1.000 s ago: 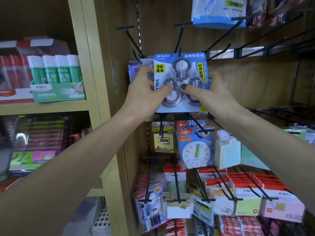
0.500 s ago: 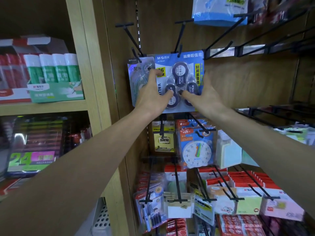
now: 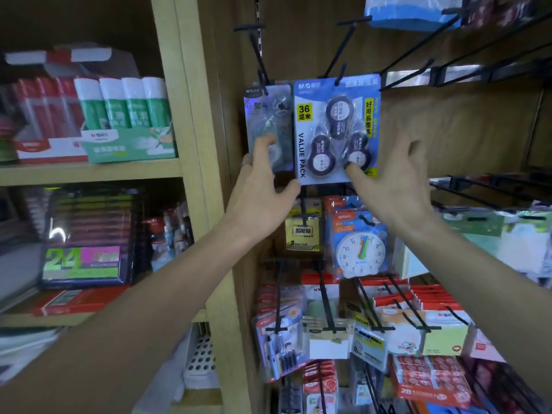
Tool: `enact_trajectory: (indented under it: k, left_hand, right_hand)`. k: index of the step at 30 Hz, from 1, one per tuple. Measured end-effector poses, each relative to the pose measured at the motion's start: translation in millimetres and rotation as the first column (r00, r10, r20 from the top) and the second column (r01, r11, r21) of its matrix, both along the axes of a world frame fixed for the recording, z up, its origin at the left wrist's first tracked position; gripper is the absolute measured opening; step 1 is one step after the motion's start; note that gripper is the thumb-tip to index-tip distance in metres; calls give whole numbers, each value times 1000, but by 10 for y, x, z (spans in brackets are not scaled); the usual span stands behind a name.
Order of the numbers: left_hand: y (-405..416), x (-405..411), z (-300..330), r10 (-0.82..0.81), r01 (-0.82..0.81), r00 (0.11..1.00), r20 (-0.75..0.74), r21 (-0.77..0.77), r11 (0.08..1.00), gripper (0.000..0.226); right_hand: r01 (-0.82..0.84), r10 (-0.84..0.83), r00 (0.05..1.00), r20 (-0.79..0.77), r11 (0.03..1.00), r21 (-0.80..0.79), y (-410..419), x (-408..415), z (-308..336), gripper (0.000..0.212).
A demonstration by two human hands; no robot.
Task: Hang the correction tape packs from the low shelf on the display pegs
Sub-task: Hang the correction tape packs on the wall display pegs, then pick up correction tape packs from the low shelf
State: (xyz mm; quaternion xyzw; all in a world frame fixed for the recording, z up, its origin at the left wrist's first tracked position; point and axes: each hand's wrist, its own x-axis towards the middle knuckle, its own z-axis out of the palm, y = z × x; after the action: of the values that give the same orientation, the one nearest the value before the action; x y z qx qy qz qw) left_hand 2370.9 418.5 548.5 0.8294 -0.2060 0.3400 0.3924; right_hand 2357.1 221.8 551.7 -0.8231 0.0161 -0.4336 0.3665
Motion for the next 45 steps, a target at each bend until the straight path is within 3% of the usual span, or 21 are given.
enact_trajectory:
  k: [4,7,13,17,22,25,29,34,37,41,45]
  left_hand:
    - [233,-258,-328,-37,46,993,113,-74,996,53]
    - [508,-483,-757,-57,72,989,139,-104,992,34]
    - [1259,-841,-2058,28,-41,990,-142,-93,995,25]
    - [1784,-1038,-2952,144,-165,926,-349,-32,986,25]
    - [2247,-1290,-4027,224,-258,774,-593,28,966,29]
    - [2512,-1442,-4654,242,-297,641,-728,55,953,33]
    - [2845,-1640,-5640,258,-299,461,-849,125,946,27]
    - [2972,-1729,-6539,249,-337,242,-938,159,928,26]
    - [3090,-1745,-7290,223,-365,110,-969,169,915,35]
    - [3177,-1722,-8114,227,-352,6,-974,211,912,51]
    - [3336,-1691,-8767,215,-354,-77,-973,229,907,96]
  right_hand:
    - [-106,104,977,186,994,3,423,-264,-349,65]
    - [-220,222,947,232,975,-37,895,-478,-791,56]
    - [-131,164,969,183,975,-179,1394,-605,-1735,55]
    - [-260,258,965,-38,964,-58,1711,-689,-2411,51]
    - [-363,319,927,-195,895,-260,2214,-820,-3528,45]
    - [-387,296,881,-369,899,-203,2454,-934,-4208,47]
    - [-365,267,715,-646,931,-19,2739,-1137,-5272,46]
    - [-288,215,340,-916,951,116,3023,-1417,-6650,58]
    - [-140,197,140,-970,974,178,3150,-1546,-7358,64]
    - [68,237,-74,-969,970,232,3252,-1617,-8225,84]
    - [240,279,-154,-948,941,239,3378,-1669,-8947,82]
